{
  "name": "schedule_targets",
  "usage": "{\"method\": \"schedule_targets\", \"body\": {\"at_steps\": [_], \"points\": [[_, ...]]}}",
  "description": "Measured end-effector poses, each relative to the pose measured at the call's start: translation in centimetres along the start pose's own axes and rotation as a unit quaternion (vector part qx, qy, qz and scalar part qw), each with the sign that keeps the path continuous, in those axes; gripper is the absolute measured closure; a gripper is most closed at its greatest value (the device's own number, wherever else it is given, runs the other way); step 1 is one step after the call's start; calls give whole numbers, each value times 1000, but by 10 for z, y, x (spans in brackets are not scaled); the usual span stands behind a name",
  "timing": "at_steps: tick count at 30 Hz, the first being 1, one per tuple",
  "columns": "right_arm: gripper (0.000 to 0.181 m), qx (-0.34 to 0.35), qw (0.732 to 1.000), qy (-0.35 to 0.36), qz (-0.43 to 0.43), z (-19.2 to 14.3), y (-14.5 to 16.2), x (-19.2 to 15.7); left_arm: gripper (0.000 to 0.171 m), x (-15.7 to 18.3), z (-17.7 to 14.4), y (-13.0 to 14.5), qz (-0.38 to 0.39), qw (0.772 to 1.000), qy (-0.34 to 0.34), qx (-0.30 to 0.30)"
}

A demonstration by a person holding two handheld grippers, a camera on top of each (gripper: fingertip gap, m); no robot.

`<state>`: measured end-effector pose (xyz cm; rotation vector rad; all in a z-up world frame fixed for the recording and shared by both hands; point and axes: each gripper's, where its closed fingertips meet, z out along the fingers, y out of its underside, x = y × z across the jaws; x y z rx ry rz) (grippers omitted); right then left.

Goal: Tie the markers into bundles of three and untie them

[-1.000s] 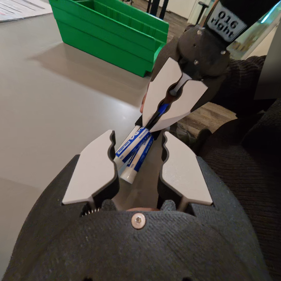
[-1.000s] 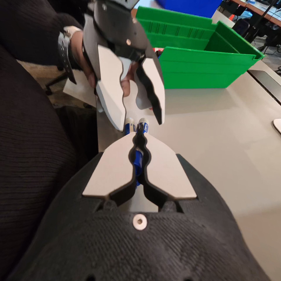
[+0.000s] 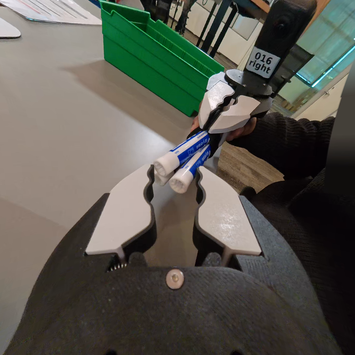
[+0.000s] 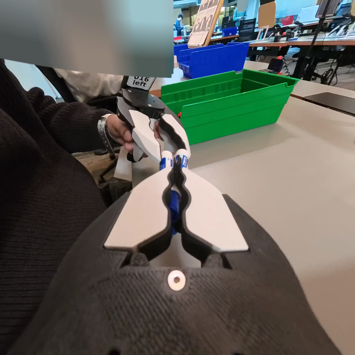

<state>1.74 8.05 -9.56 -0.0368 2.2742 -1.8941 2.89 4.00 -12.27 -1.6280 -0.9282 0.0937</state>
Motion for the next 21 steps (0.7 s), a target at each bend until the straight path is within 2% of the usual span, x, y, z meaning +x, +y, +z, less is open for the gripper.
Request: {"method": "schedule_targets", "body": {"at_steps": [6,9,14,16,21], "points": [[176,28,999,-25,38,-5,-6,-1,138,4,-4,-7,-10,1000,20,21],[176,39,996,-42,63,-5,-8,-2,151,7,-5,-10,-16,999,29,34],[176,23,997,-29,68,-2,-4,1,152,4,-6,-11,-27,999,27,34],[176,24,997,-29,74,-2,-5,1,147,4,-7,-11,-27,998,30,37],[176,39,995,-38,80,-6,-9,1,117,8,-6,-10,-63,996,63,33]]}}
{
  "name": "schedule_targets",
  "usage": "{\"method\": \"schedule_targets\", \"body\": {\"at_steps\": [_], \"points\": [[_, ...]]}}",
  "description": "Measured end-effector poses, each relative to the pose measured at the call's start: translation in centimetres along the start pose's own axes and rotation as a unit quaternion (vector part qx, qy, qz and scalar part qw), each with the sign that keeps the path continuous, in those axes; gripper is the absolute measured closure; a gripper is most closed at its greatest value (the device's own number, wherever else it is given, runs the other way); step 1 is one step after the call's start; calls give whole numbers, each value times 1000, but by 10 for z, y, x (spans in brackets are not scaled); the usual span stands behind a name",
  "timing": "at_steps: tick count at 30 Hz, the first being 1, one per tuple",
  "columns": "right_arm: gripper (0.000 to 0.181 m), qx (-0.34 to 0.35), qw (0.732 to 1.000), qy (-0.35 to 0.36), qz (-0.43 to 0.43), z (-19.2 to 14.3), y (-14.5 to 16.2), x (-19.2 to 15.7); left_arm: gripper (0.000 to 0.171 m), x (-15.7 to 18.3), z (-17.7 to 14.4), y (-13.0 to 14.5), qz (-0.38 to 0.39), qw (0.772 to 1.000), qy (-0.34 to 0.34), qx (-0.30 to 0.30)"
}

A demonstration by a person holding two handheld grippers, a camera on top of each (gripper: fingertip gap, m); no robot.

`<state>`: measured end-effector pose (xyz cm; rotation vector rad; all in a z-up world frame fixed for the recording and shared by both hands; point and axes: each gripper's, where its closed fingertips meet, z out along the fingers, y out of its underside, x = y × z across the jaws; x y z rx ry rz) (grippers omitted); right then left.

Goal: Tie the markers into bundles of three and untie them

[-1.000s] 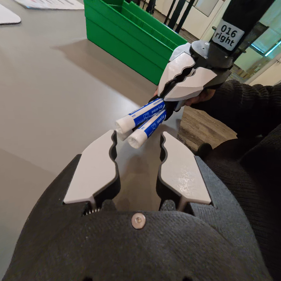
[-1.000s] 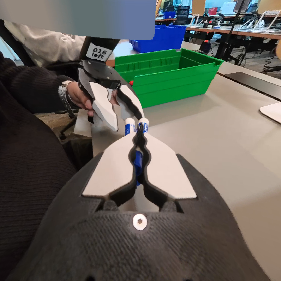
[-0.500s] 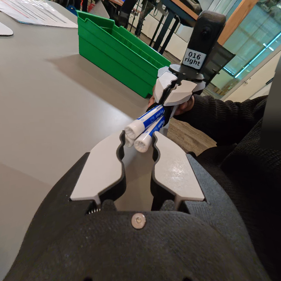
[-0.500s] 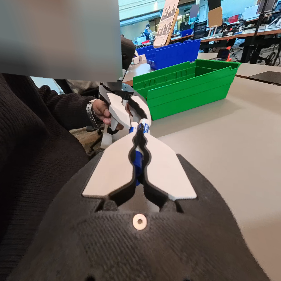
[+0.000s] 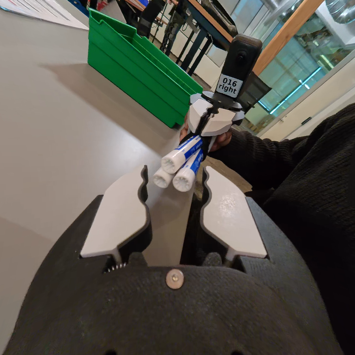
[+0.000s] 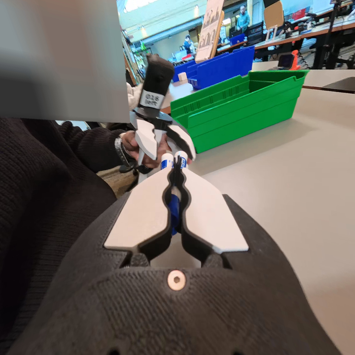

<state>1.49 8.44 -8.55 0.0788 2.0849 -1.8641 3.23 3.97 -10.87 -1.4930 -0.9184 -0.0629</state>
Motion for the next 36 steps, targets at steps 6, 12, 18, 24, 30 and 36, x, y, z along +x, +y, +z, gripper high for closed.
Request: {"method": "schedule_targets", "body": {"at_steps": [6,12,18,24,30,36], "points": [[176,8,1000,-19,-15,-2,-4,-8,117,3,0,1,-65,997,40,-2],[176,9,1000,-20,-18,-2,-4,-8,130,7,1,3,-90,994,62,-7],[176,4,1000,-24,-12,1,-1,-9,141,9,2,3,-90,994,64,-8],[176,-4,1000,-9,-16,2,0,-6,141,3,0,2,-86,995,50,-4],[177,-40,998,42,-18,1,8,9,129,-3,-4,-6,-47,999,20,18],[177,-83,994,52,-42,9,18,7,123,1,-2,-4,25,1000,-6,11]]}}
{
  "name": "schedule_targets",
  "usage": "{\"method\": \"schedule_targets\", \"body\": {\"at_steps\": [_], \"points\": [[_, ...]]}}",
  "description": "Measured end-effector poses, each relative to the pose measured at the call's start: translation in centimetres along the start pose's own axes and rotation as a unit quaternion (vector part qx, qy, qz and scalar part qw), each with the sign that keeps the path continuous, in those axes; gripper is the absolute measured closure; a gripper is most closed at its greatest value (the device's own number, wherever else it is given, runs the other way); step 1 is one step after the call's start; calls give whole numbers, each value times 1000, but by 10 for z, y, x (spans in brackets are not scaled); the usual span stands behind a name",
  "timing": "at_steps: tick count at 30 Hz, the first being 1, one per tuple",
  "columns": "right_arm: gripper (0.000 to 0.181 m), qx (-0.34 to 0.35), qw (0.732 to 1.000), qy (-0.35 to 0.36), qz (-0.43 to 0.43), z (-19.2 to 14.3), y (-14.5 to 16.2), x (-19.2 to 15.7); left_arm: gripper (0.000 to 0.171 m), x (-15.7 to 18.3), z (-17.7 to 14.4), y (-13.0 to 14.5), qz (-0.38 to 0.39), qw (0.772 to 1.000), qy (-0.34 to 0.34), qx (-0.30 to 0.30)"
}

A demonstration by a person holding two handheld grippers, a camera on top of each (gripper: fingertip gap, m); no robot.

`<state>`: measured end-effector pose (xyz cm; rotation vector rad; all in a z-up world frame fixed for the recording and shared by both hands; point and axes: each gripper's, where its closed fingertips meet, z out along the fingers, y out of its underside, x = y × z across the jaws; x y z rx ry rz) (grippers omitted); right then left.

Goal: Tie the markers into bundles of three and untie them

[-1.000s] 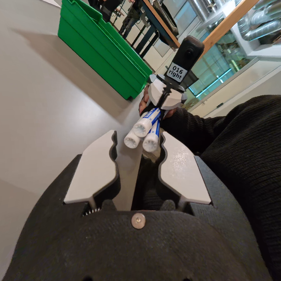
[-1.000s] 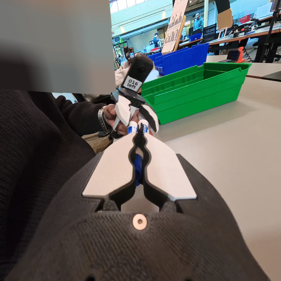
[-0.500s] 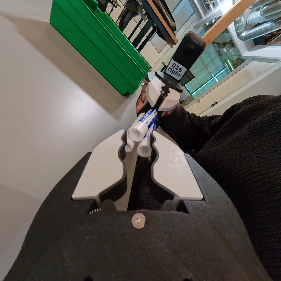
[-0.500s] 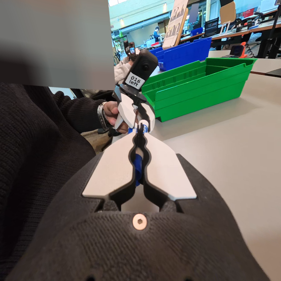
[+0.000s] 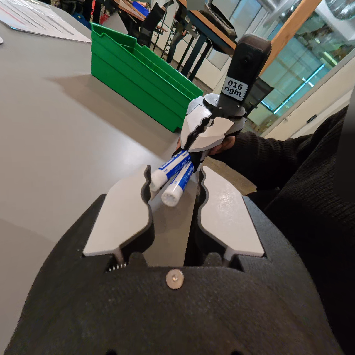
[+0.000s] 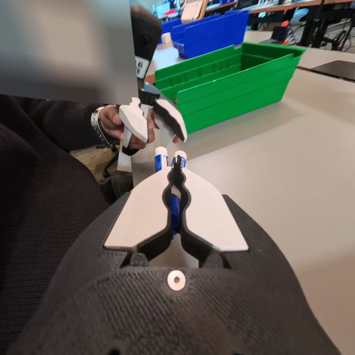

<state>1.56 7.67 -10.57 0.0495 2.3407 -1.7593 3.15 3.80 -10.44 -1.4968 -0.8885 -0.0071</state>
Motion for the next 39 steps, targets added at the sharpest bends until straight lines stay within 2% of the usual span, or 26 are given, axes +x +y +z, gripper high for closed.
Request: {"method": "schedule_targets", "body": {"at_steps": [8,12,15,17,19,22,24,26,28,30,33,37,39], "points": [[177,-21,999,6,-36,7,5,-7,122,6,7,12,50,998,-7,-37],[177,-9,997,53,-58,-3,-9,6,122,4,4,4,62,998,-22,-14],[177,46,986,144,-73,-45,-53,36,120,1,0,-2,48,998,-27,5],[178,69,967,228,-90,-91,-79,62,119,3,0,-5,37,999,-18,13],[177,66,942,317,-92,-140,-91,93,118,6,0,-8,28,999,-9,23],[177,25,886,459,-68,-213,-74,154,117,6,4,-4,22,1000,-4,11],[177,-21,842,537,-34,-252,-39,202,117,8,5,-3,23,1000,-1,8],[176,-52,820,569,15,-268,1,241,117,9,7,-2,25,1000,1,5],[176,-58,821,564,69,-262,32,265,117,9,9,0,27,1000,-2,1],[176,-71,821,560,89,-251,49,278,117,9,10,0,30,1000,-5,-1],[176,-80,813,572,76,-244,47,289,117,8,12,2,33,999,-10,-5],[176,-48,815,570,94,-231,44,301,117,6,15,5,28,1000,-9,-11],[174,-55,820,562,97,-224,50,301,117,7,15,6,29,999,-9,-14]]}}
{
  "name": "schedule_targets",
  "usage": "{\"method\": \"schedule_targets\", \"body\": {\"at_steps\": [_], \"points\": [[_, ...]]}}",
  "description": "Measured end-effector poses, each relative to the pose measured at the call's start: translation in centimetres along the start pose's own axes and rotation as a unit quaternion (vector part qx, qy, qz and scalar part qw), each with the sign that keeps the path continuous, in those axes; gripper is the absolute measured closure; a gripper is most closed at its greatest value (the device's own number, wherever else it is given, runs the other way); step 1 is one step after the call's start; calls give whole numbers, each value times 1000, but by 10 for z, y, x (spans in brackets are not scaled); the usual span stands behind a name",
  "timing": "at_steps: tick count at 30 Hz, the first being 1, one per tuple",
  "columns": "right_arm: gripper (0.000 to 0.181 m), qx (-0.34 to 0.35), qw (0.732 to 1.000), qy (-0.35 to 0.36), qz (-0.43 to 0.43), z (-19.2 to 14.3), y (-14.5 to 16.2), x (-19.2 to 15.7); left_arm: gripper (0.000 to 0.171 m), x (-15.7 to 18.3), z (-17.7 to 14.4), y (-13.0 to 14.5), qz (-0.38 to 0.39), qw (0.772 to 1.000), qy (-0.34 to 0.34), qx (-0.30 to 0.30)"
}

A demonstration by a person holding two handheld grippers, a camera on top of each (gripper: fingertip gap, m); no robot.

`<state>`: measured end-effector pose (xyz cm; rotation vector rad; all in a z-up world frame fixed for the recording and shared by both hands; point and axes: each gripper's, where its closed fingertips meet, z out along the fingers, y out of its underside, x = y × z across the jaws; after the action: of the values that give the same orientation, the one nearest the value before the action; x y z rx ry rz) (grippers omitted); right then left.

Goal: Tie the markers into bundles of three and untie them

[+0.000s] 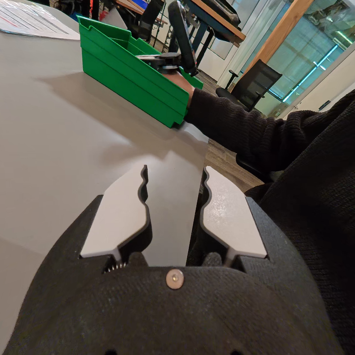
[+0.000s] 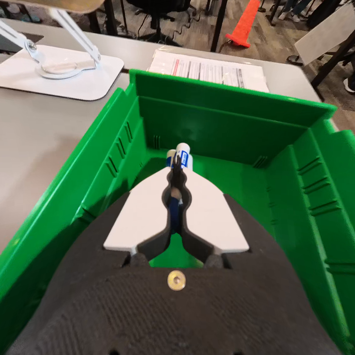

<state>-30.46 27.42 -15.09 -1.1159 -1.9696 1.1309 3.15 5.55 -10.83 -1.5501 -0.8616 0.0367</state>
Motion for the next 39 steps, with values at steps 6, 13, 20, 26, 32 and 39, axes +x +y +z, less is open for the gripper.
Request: {"method": "schedule_targets", "body": {"at_steps": [6,13,20,26,32,39], "points": [[171,-25,1000,7,-16,2,8,-2,117,-1,0,2,2,1000,-2,-4],[145,2,999,31,-19,-27,-15,22,116,0,-1,2,4,1000,-1,-7],[136,-2,991,-28,129,-43,-8,37,116,-1,1,4,-1,1000,1,-13],[132,-71,983,-80,151,-17,18,8,116,-1,1,7,1,1000,-1,-20],[173,-87,985,-72,132,-7,21,5,115,-3,2,8,-4,1000,-1,-23],[176,-85,985,-75,129,-7,22,8,115,-3,1,8,-6,1000,-1,-24]]}}
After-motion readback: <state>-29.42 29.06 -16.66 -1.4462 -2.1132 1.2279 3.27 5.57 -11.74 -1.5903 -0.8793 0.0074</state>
